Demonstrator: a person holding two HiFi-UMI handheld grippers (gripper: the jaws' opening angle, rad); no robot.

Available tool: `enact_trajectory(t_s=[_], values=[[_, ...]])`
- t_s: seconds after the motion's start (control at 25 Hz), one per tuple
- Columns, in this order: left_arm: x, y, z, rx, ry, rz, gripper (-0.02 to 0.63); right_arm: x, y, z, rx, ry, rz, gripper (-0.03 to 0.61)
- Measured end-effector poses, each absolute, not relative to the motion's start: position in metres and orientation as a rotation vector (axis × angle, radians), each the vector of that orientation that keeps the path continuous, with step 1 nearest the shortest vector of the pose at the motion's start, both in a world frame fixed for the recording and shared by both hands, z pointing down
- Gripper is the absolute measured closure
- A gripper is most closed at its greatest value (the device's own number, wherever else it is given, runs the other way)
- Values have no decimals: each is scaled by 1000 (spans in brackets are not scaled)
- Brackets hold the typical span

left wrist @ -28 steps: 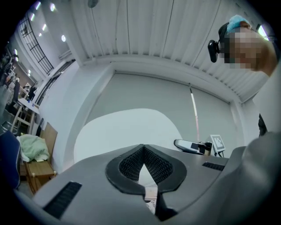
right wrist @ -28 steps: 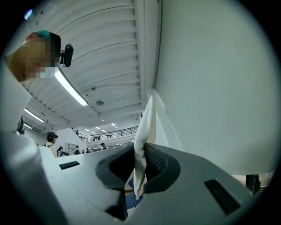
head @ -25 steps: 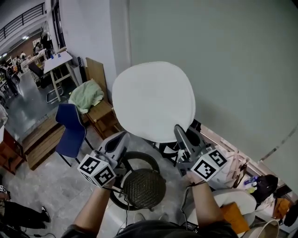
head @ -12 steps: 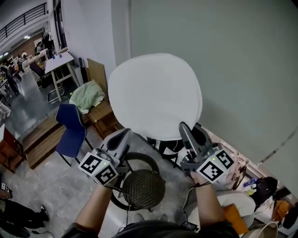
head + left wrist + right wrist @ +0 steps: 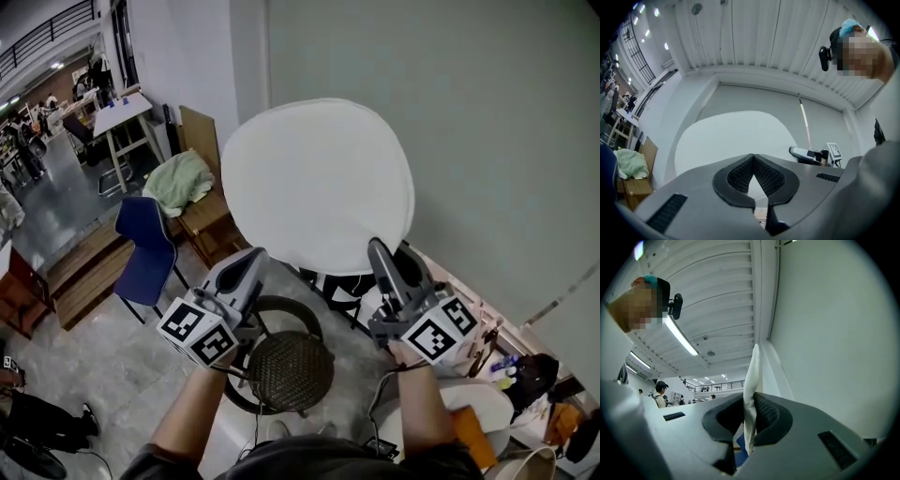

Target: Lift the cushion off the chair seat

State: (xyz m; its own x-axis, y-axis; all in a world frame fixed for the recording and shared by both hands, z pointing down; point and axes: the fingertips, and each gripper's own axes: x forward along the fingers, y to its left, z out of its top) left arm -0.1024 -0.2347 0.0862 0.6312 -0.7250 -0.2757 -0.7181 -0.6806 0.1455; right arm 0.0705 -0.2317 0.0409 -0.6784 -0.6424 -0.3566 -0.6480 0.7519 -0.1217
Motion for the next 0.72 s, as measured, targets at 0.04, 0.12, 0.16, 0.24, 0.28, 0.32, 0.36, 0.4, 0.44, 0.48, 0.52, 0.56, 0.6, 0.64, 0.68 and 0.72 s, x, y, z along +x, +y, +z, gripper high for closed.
enact_trajectory(t_s=[0.04, 0.12, 0.16, 0.24, 0.28, 0.32, 0.36, 0.4, 0.44, 0.48, 0.52, 0.56, 0.6, 0.64, 0.68, 0.72], values=[[-103, -235, 86, 2816, -1247, -490, 604, 70, -232, 40, -987, 2570, 16, 545], [-104, -237, 86, 2812, -1246, -486, 604, 70, -234, 40, -985, 2567, 6, 545], [-104, -239, 86, 2810, -1245, -483, 604, 70, -235, 40, -985, 2566, 3, 545], [-104, -242, 86, 2807, -1244, -478, 604, 70, -238, 40, -986, 2564, -6, 545], [-104, -242, 86, 2805, -1244, -475, 604, 70, -238, 40, -986, 2564, -9, 545], [-104, -242, 86, 2805, -1243, -474, 604, 70, -238, 41, -987, 2563, -13, 545], [-104, -241, 87, 2807, -1241, -474, 604, 69, -237, 41, -987, 2563, -15, 545], [-104, -240, 87, 2809, -1239, -475, 604, 69, -236, 42, -988, 2563, -17, 545], [-103, -240, 87, 2811, -1238, -476, 604, 69, -236, 43, -989, 2562, -19, 545], [-103, -241, 88, 2812, -1236, -476, 604, 69, -236, 44, -990, 2561, -20, 545], [-103, -242, 89, 2812, -1236, -474, 604, 69, -237, 45, -991, 2560, -22, 545], [-103, -242, 90, 2811, -1235, -473, 604, 69, -238, 45, -992, 2559, -22, 545], [-103, -243, 90, 2809, -1235, -471, 604, 69, -238, 45, -993, 2558, -22, 545], [-103, -244, 90, 2807, -1235, -470, 604, 69, -239, 45, -995, 2558, -22, 545], [-103, -244, 90, 2806, -1235, -469, 604, 70, -240, 44, -997, 2557, -23, 545], [-103, -244, 91, 2805, -1234, -468, 604, 71, -240, 44, -999, 2557, -23, 545]])
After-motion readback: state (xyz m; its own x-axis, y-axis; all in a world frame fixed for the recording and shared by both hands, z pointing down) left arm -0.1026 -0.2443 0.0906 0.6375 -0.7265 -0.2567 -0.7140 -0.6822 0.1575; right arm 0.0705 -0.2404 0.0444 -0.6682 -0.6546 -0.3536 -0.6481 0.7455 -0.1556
